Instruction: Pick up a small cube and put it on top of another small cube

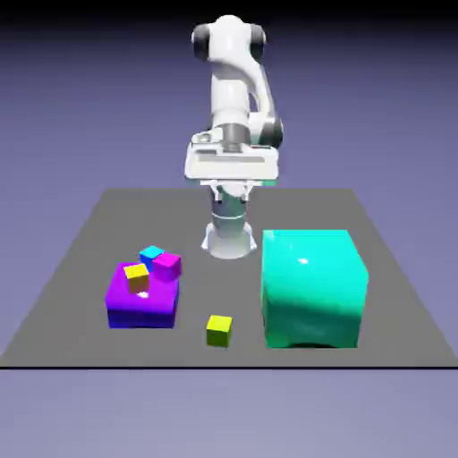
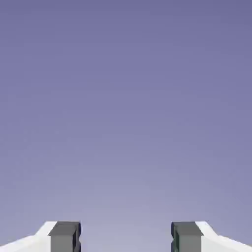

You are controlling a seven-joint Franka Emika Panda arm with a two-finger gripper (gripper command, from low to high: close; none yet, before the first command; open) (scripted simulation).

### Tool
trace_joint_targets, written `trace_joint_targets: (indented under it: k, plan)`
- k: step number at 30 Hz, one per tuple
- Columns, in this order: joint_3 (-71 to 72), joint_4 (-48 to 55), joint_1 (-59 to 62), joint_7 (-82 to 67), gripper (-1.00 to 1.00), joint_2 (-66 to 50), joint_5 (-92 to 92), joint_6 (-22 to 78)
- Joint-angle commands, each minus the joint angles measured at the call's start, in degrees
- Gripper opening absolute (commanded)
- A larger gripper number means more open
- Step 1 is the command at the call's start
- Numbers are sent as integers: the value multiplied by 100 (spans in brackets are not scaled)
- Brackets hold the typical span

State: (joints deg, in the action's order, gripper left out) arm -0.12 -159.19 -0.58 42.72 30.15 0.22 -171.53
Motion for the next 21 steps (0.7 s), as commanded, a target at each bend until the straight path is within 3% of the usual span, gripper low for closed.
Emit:
trace_joint_targets:
  k: [1,21]
  plan:
    - [-10,150,9,22,0,-208,18,205]
    - [-209,3149,191,464,0,-4361,387,4309]
